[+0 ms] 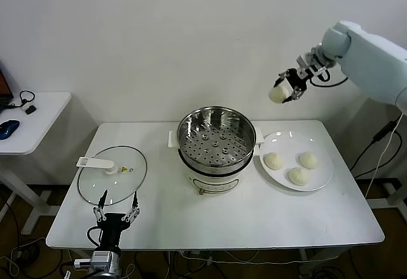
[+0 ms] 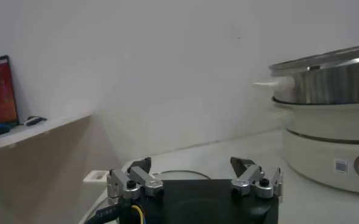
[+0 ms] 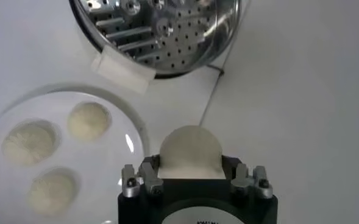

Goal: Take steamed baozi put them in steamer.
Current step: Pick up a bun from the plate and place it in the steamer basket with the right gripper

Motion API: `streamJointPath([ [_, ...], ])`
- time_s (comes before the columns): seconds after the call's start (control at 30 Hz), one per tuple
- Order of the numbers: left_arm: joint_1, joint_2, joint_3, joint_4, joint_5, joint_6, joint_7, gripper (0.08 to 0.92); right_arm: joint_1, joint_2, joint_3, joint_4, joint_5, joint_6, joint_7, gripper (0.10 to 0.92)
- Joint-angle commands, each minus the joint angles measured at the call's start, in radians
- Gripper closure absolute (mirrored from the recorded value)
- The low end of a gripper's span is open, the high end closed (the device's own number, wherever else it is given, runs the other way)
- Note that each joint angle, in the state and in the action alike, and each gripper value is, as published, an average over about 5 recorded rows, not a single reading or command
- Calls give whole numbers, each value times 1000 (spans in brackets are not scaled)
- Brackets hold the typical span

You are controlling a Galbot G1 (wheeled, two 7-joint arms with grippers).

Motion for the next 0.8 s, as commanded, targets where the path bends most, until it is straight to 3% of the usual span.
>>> streamJointPath([
  [0.03,5,-49,1,-3,6,0,-3,177,128,137,-61,76,-87,299,3,323],
  [0.4,2,-49,-4,2,-2,7,-4,177,-18,310,52,-7,-257,328,66,314],
  [0.8,-3,-49,-17,19,-2,9,-4,177,-155,315,49,11,-264,328,87,313],
])
